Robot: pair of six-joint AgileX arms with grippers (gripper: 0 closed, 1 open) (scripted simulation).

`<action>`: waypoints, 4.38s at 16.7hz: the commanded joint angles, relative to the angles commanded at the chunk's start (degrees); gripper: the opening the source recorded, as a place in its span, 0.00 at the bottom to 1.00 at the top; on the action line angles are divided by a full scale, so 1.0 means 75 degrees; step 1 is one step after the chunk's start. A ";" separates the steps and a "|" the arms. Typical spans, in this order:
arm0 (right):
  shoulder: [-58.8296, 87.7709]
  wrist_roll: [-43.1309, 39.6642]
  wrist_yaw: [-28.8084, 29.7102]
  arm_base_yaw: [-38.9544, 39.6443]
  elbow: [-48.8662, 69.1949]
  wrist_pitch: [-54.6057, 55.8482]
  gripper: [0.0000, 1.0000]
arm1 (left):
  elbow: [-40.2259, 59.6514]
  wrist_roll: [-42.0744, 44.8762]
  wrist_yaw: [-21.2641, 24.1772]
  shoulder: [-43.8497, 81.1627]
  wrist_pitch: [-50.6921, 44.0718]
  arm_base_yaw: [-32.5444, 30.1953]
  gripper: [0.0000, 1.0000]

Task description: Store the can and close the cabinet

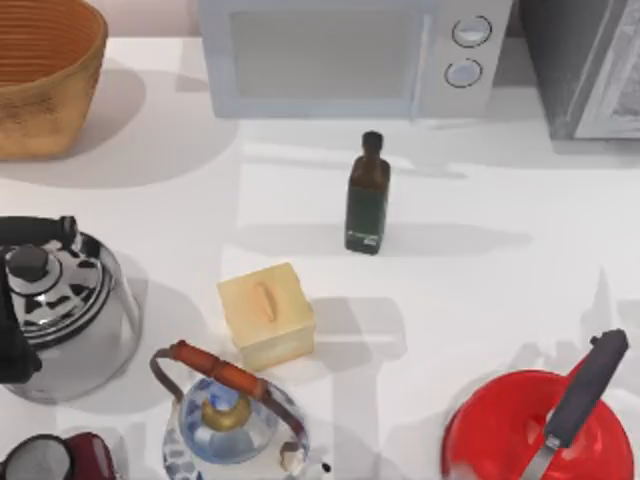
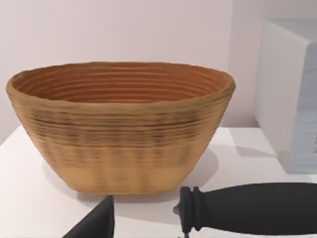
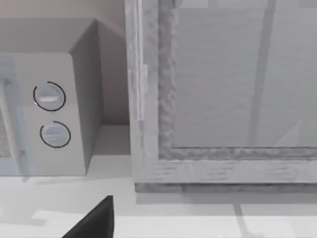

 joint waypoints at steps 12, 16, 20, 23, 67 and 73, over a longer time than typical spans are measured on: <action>-0.1655 -0.0035 -0.0165 -0.0035 -0.1761 0.0600 1.00 | 0.0000 0.0000 0.0000 0.0000 0.0000 0.0000 1.00; -0.0831 -0.0001 -0.0829 -0.0777 -0.1444 0.1370 1.00 | 0.0000 0.0000 0.0000 0.0000 0.0000 0.0000 1.00; 0.1300 0.0075 -0.2359 -0.2287 -0.0719 0.3315 1.00 | 0.0000 0.0000 0.0000 0.0000 0.0000 0.0000 1.00; 0.3710 0.0129 -0.3660 -0.3533 -0.0137 0.5151 1.00 | 0.0000 0.0000 0.0000 0.0000 0.0000 0.0000 1.00; 0.8537 0.0133 -0.8043 -0.7994 1.1541 -0.2377 1.00 | 0.0000 0.0000 0.0000 0.0000 0.0000 0.0000 1.00; 0.8622 0.0118 -0.7589 -0.7592 1.1608 -0.2420 1.00 | 0.0000 0.0000 0.0000 0.0000 0.0000 0.0000 1.00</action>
